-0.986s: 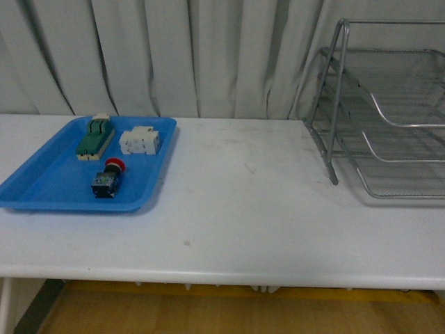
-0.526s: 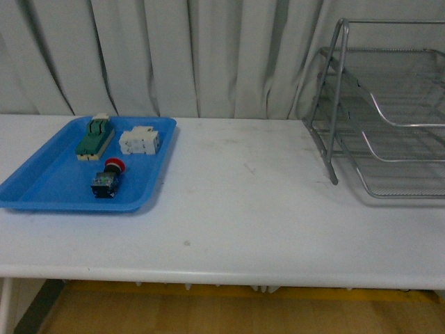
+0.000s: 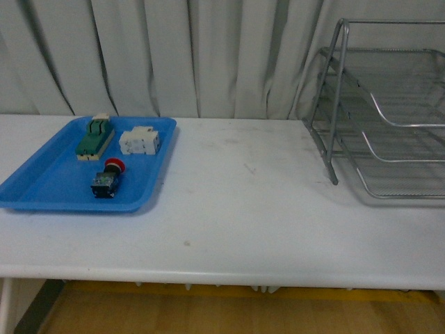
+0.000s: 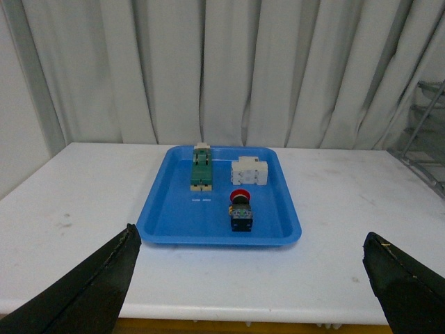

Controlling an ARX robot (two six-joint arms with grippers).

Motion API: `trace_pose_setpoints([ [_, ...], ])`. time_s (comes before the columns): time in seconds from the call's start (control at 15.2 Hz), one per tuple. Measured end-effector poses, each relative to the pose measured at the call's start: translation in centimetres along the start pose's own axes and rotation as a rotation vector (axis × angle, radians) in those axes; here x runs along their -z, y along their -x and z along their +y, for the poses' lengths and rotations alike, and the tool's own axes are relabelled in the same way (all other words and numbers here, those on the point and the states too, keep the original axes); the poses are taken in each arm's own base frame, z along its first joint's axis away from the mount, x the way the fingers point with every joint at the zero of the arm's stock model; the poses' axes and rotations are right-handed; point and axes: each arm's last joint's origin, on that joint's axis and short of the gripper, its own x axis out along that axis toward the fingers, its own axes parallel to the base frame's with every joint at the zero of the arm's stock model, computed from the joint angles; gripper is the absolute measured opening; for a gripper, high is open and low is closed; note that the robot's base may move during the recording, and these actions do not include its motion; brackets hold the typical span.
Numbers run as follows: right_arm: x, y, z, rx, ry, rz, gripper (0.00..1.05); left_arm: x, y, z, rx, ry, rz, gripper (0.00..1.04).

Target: Place button on rack with both arms

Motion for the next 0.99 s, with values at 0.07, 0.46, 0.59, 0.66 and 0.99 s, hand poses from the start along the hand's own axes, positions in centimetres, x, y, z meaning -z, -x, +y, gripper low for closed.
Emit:
trace_pose_setpoints([
  [0.07,0.6,-0.5,-0.4,0.009,-0.005,0.011,0.98,0.0,0.0,0.0,0.000,0.000,0.000,0.98],
  [0.46,4.4,-2.9,-1.5,0.039,-0.001,0.099,0.98,0.0,0.0,0.0,0.000,0.000,0.000,0.98],
  [0.59,4.9,-3.7,-1.9,0.066,-0.003,0.111,0.98,0.0,0.0,0.0,0.000,0.000,0.000,0.98],
  [0.66,4.8,-4.0,-1.7,0.061,0.004,0.112,0.98,0.0,0.0,0.0,0.000,0.000,0.000,0.98],
  [0.99,4.4,-5.3,-1.4,0.074,0.026,0.108,0.98,0.0,0.0,0.0,0.000,0.000,0.000,0.98],
])
